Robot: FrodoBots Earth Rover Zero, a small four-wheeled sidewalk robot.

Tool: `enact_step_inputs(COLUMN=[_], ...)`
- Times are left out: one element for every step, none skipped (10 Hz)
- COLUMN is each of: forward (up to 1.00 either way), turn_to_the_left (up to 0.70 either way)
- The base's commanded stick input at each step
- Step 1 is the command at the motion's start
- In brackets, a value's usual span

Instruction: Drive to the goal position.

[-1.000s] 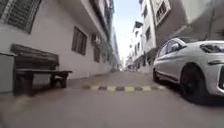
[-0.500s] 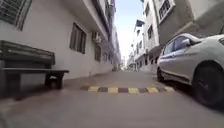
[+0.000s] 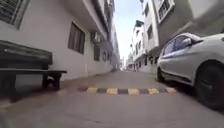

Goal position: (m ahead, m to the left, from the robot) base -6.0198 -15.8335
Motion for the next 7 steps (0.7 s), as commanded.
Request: enact_step_inputs(forward=[0.00, 0.00, 0.00, 0.00, 0.00, 0.00, 0.00], turn_to_the_left=[-0.85, -0.85, -0.85, -0.85, -0.85, -0.85, -0.85])
